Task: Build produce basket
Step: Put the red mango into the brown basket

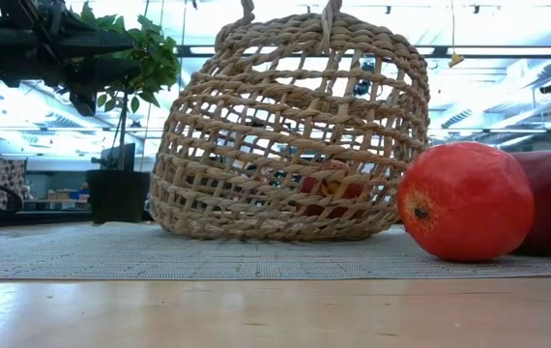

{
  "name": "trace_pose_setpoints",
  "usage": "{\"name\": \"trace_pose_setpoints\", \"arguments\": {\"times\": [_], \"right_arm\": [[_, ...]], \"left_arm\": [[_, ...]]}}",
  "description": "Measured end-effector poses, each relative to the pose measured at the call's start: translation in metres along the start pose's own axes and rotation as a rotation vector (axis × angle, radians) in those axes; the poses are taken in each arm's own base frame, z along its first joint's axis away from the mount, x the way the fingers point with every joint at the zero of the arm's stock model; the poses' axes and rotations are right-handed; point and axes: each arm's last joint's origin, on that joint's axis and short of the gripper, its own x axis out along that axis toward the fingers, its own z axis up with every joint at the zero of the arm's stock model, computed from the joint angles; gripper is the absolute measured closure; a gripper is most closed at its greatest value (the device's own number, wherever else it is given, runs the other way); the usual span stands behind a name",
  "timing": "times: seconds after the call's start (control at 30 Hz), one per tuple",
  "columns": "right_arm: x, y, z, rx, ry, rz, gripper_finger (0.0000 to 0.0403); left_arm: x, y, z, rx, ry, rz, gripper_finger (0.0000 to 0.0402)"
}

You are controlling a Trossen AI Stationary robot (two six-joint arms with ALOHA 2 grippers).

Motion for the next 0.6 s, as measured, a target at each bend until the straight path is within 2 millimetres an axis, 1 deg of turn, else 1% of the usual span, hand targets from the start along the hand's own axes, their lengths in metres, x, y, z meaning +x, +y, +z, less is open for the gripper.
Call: {"name": "trace_pose_setpoints", "arguments": {"times": [0.13, 0.23, 0.33, 0.5, 0.6], "right_arm": [[0.005, -0.004, -0.004, -0.21, 0.023, -0.012, 0.0137], [0.009, -0.006, -0.008, -0.309, 0.042, -0.018, 0.0132], [0.013, -0.01, -0.012, -0.346, 0.059, -0.022, 0.013], [0.021, -0.016, -0.019, -0.344, 0.098, -0.036, 0.0129], [0.023, -0.017, -0.022, -0.385, 0.11, -0.038, 0.0128]], "left_arm": [[0.0, 0.0, 0.0, 0.0, 0.0, 0.0, 0.0241], [0.0, 0.0, 0.0, 0.0, 0.0, 0.0, 0.0241], [0.0, 0.0, 0.0, 0.0, 0.0, 0.0, 0.0241], [0.0, 0.0, 0.0, 0.0, 0.0, 0.0, 0.0241], [0.0, 0.0, 0.0, 0.0, 0.0, 0.0, 0.0241]]}}
